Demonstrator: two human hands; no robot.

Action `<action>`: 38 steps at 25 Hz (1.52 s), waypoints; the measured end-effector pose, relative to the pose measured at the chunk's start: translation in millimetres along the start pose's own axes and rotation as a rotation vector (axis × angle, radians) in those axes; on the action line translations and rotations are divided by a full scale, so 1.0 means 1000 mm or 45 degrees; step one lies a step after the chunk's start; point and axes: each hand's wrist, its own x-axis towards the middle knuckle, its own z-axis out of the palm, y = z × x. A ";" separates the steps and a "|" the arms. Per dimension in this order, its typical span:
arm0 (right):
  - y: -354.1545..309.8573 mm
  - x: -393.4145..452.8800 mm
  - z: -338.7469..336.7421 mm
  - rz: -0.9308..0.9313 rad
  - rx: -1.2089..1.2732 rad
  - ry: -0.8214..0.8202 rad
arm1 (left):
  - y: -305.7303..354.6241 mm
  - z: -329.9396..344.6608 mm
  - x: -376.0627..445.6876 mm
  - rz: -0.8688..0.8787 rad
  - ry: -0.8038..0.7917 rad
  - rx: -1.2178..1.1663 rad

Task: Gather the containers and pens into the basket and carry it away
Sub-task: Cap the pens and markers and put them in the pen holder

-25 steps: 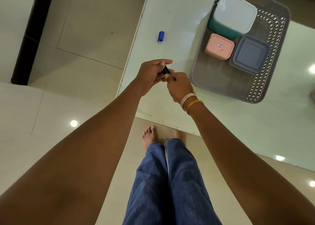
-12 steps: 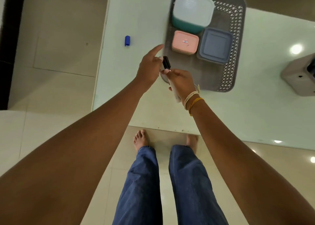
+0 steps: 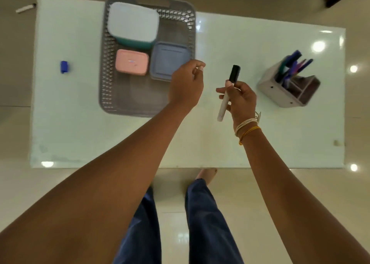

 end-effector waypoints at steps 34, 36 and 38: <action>0.011 0.074 -0.162 -0.099 -0.426 0.586 | 0.074 0.164 0.001 -0.660 -0.532 -0.058; 0.010 0.058 -0.122 -0.134 -0.447 0.494 | 0.064 0.133 0.001 -0.601 -0.494 -0.056; 0.008 0.036 -0.073 -0.175 -0.477 0.399 | 0.048 0.089 -0.001 -0.544 -0.440 -0.037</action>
